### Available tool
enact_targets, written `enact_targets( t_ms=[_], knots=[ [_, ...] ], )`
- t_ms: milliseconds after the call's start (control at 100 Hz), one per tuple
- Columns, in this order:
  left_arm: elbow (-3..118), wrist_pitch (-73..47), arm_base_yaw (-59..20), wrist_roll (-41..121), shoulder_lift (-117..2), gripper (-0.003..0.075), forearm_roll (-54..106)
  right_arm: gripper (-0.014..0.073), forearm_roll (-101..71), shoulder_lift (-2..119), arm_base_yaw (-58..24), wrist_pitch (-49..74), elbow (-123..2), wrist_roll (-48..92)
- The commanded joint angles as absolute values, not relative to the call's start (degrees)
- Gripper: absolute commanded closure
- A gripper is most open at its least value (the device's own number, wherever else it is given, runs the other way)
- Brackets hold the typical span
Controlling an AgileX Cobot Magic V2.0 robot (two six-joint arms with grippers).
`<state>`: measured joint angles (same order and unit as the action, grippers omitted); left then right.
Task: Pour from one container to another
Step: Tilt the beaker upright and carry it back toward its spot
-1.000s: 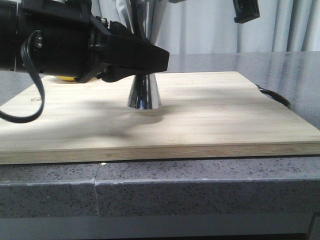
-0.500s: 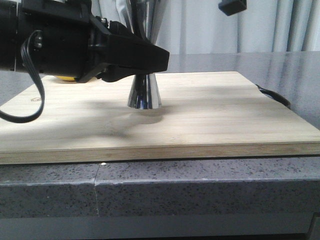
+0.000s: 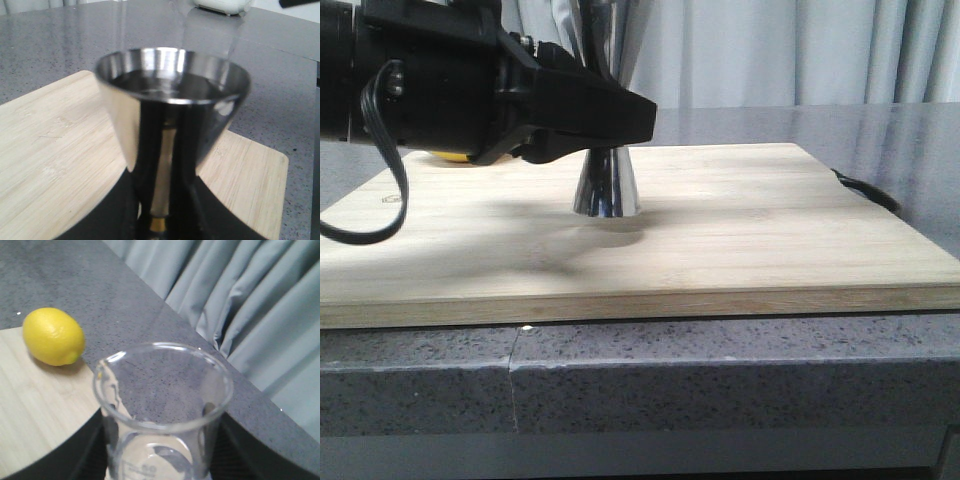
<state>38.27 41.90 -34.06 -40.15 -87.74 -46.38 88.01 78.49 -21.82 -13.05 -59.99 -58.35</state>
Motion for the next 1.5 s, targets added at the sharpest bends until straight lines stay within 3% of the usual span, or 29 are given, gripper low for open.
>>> enact_targets(
  t_ms=[0, 200, 470, 820, 1490],
  knots=[
    [40.2, 47.1, -33.6, -40.8, -85.3, 0.0739, -44.3, 0.0316, 82.5, 76.3, -20.2, -10.9, -62.1, -59.8],
    [41.4, 47.2, -33.1, -40.8, -85.1, 0.0739, -45.4, 0.0316, 73.7, 78.3, -14.7, -14.4, -61.8, -59.8],
    [41.9, 47.0, -33.1, -40.8, -83.8, 0.0739, -45.8, 0.0316, 72.4, 84.2, -6.5, -30.5, -58.2, -59.8],
    [41.9, 45.5, -33.0, -40.8, -83.8, 0.0739, -45.8, 0.0316, 72.5, 92.7, -4.3, -46.4, -57.3, -53.2],
    [41.9, 45.4, -33.0, -40.8, -83.8, 0.0739, -45.8, 0.0316, 62.6, 100.4, -4.2, -49.3, -57.3, -41.0]
  ],
)
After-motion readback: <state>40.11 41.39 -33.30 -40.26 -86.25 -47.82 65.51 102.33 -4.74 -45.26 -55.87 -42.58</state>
